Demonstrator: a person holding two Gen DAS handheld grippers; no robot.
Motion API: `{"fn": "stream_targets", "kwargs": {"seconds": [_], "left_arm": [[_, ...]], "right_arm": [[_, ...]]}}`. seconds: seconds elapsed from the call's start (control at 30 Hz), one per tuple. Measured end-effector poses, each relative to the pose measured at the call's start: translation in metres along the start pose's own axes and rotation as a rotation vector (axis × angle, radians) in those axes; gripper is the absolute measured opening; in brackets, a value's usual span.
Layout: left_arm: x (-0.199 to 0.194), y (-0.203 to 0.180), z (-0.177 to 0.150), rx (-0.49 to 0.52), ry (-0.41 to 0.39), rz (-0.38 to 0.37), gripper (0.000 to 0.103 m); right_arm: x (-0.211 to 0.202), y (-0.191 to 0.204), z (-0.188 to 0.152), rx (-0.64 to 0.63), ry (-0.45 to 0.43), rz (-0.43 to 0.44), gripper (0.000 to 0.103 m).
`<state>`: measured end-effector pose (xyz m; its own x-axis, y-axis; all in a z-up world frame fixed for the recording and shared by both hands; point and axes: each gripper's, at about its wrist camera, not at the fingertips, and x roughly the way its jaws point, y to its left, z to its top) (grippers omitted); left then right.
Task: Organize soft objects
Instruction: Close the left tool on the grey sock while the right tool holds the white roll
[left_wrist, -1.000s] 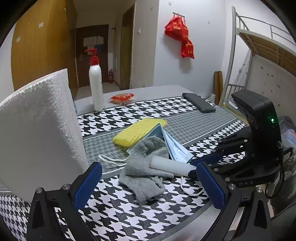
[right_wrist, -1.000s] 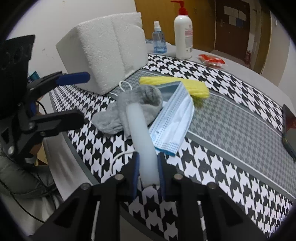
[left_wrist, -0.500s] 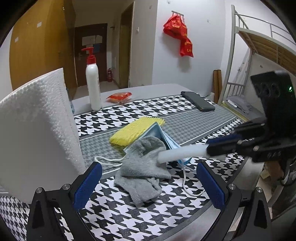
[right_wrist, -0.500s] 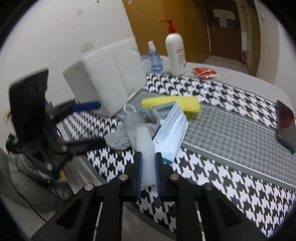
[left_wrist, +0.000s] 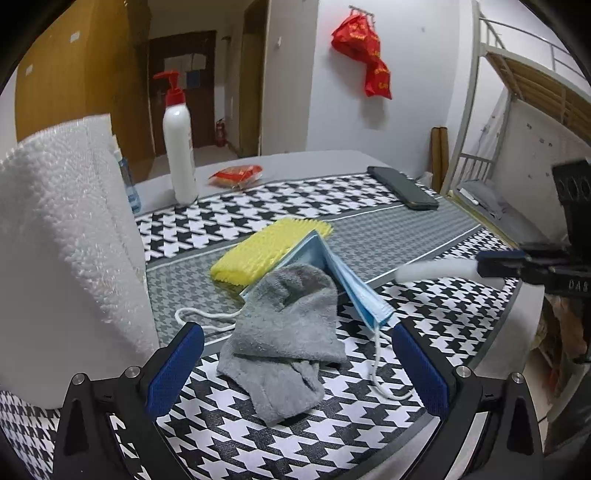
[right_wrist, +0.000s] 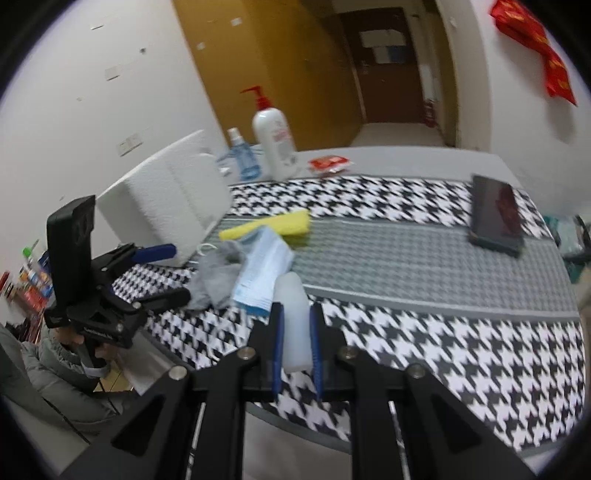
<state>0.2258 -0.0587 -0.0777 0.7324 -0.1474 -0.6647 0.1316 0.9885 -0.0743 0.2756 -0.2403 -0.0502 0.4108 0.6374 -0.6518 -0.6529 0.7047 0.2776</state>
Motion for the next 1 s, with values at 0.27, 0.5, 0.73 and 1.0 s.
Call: {"fn": "stream_targets", "kwargs": {"seconds": [0.27,0.5,0.73,1.0], "left_arm": [[0.021,0.012,-0.004,-0.055,0.103,0.006,0.080],[0.026,0.011,-0.006,-0.049,0.131,0.035,0.072],[0.027,0.007,-0.007,-0.028,0.150,0.044,0.054],[0.027,0.004,-0.006,-0.016,0.148,0.027,0.038]], "right_arm": [[0.011,-0.013,-0.022,0.051,0.037,-0.056,0.016],[0.018,-0.015,-0.029,0.048,0.063,-0.083,0.017],[0.020,-0.014,-0.029,0.021,0.062,-0.109,0.024],[0.013,-0.007,-0.021,-0.032,0.012,-0.121,0.071]]}}
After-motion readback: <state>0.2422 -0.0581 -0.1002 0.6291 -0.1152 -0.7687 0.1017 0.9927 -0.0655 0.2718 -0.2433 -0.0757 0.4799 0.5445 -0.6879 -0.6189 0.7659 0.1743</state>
